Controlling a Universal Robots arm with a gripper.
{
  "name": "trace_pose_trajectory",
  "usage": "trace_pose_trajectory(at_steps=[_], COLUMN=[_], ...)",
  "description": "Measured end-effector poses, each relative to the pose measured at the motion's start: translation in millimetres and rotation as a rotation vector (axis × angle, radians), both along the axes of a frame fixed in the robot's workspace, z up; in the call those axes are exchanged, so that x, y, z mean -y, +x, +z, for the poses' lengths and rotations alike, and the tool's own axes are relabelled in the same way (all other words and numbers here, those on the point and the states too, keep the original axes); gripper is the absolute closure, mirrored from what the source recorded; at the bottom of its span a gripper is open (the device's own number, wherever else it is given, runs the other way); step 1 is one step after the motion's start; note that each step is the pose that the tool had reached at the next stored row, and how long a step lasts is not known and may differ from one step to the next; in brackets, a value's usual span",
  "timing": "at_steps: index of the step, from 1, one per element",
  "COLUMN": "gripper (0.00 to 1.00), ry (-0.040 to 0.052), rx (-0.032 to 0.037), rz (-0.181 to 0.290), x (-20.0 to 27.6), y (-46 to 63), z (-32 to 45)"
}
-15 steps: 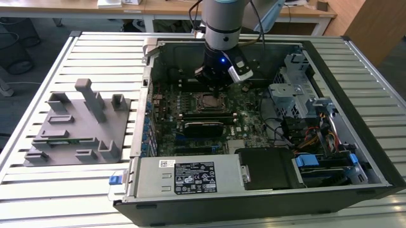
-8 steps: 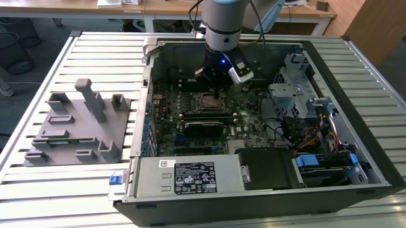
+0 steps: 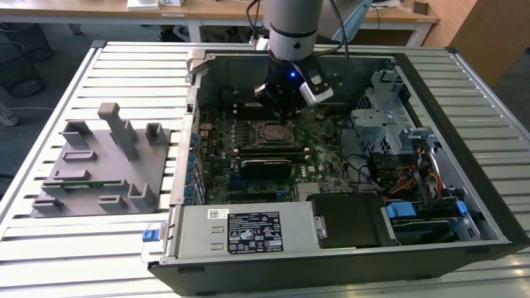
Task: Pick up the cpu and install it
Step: 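Install the second cpu locking lever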
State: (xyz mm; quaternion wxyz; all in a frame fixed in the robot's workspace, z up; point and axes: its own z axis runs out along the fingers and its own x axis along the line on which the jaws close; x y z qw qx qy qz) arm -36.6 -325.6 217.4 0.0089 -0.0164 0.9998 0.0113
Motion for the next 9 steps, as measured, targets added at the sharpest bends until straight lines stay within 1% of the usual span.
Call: trace_pose_trajectory(at_steps=[6, 9], gripper=[0.89, 0.89], ry=[0.0, -0.0002], rx=[-0.0003, -0.0005], rz=[0.0, 0.0], x=[11.3, 15.3], y=[0.0, 0.0], z=[-0.5, -1.1])
